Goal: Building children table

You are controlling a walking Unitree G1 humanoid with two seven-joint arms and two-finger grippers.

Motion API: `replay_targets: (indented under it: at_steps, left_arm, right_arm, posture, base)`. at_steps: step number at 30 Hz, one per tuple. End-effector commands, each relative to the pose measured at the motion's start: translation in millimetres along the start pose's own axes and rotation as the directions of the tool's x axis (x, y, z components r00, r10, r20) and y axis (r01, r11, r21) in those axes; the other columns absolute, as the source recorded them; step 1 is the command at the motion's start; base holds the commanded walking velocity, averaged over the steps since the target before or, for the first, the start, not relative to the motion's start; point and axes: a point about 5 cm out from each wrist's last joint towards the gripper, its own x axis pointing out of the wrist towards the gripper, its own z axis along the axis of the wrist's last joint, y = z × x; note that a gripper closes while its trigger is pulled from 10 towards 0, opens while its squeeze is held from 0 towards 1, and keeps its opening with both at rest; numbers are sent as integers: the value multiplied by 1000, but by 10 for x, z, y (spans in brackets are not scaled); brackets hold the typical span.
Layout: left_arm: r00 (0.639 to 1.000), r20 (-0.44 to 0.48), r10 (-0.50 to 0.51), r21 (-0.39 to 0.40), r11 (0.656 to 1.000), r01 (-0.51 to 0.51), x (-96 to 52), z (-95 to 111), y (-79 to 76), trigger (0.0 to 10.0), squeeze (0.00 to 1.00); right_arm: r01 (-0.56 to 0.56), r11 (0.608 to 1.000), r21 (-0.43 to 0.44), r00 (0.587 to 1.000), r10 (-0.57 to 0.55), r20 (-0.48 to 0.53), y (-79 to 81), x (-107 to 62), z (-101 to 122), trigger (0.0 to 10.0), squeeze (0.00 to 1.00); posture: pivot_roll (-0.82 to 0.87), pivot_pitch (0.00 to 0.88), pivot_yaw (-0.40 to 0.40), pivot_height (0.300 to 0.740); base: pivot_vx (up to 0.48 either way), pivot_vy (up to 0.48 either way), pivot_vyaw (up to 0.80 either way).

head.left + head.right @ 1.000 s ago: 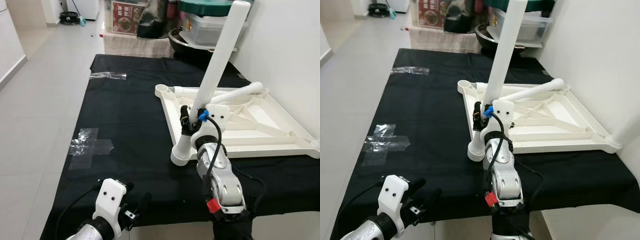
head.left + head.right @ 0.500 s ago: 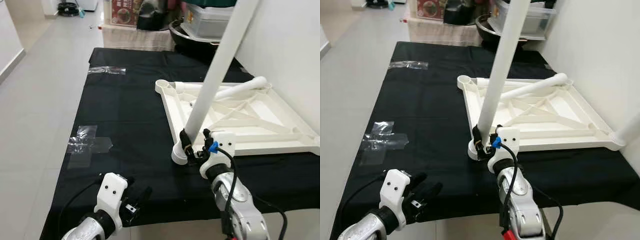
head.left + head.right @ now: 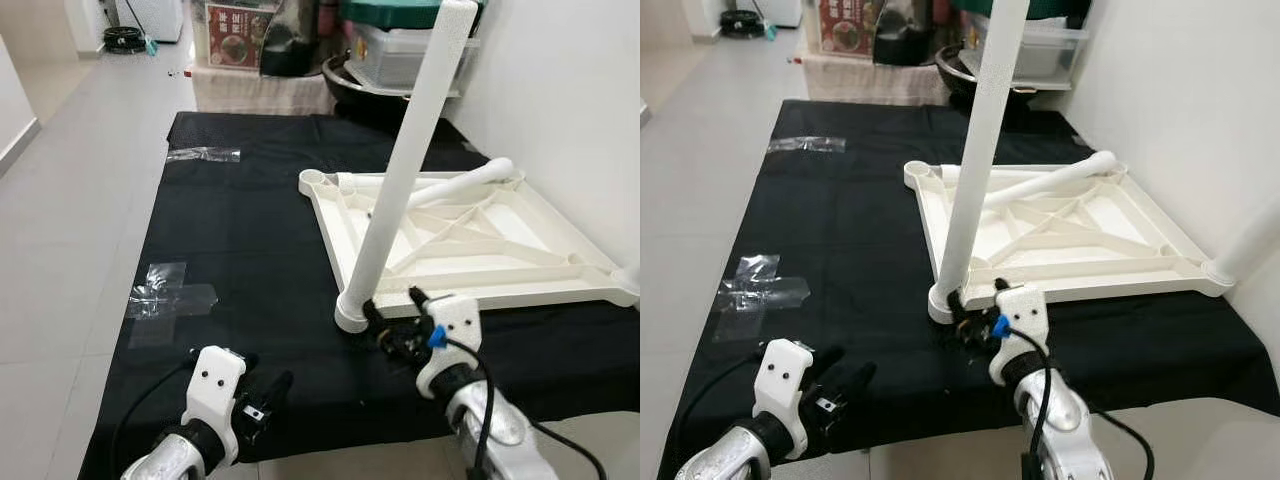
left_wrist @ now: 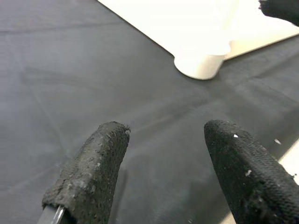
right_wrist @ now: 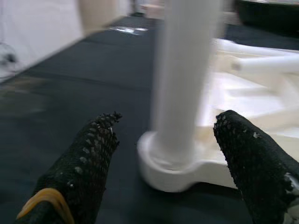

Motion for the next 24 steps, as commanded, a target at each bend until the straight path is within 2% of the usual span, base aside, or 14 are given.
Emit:
replay_targets:
  at_steps: [1, 2, 6, 12, 14, 15, 16, 18, 21, 24]
  left_arm:
    - [1000, -10, 6, -14, 1000, -6, 1, -41, 5, 10000, 0]
    - [1000, -14, 4, -8, 1000, -4, 10, -45, 4, 10000, 0]
    - [1000, -9, 7, -7, 1000, -7, 17, -46, 6, 10000, 0]
    - [1000, -10, 5, -3, 1000, -5, 19, -50, 7, 10000, 0]
    - [1000, -5, 7, -5, 1000, -7, 16, -50, 2, 10000, 0]
    - [1000, -5, 7, -5, 1000, -7, 16, -50, 2, 10000, 0]
    - [1000, -4, 7, -6, 1000, -7, 12, -50, -2, 10000, 0]
    - [1000, -1, 7, -11, 1000, -7, 4, -51, -15, 10000, 0]
    - [1000, 0, 6, -12, 1000, -6, 1, -51, -22, 10000, 0]
    - [1000, 1, 3, -6, 1000, -3, -15, -42, -54, 10000, 0]
  right_arm:
    - [-39, 999, 7, 999, 39, 22, 52, -6, 46, 10000, 0]
    - [-74, 997, 15, 997, 74, 34, 90, 26, 77, 10000, 0]
    - [-97, 995, 14, 994, 96, 43, 100, 48, 111, 10000, 0]
    - [-138, 990, 25, 987, 136, 81, 143, 100, 223, 10000, 0]
    - [-164, 986, 32, 978, 158, 139, 242, 247, 427, 10000, 0]
    - [-164, 986, 32, 978, 158, 139, 242, 247, 427, 10000, 0]
    - [-154, 988, 27, 977, 148, 156, 266, 315, 491, 10000, 0]
    - [-119, 993, 24, 977, 113, 182, 301, 524, 601, 10000, 0]
    - [-104, 994, 20, 976, 98, 194, 312, 603, 642, 10000, 0]
    - [-65, 997, -36, 982, 71, 178, 336, 932, 725, 10000, 0]
  posture:
    - [84, 36, -106, 740]
    - [85, 32, -106, 740]
    - [84, 31, -104, 740]
    - [83, 32, -106, 740]
    - [86, 33, -114, 740]
    - [86, 33, -114, 740]
    - [86, 35, -113, 740]
    - [93, 38, -119, 740]
    - [93, 38, -119, 740]
    - [105, 45, -134, 740]
  base:
    - [0, 450, 0]
    - [0, 454, 0]
    - [0, 364, 0]
    - [0, 0, 0]
    - [0, 0, 0]
    - [0, 0, 0]
    - [0, 0, 0]
    - [0, 0, 0]
    - [0, 0, 0]
    - [0, 0, 0]
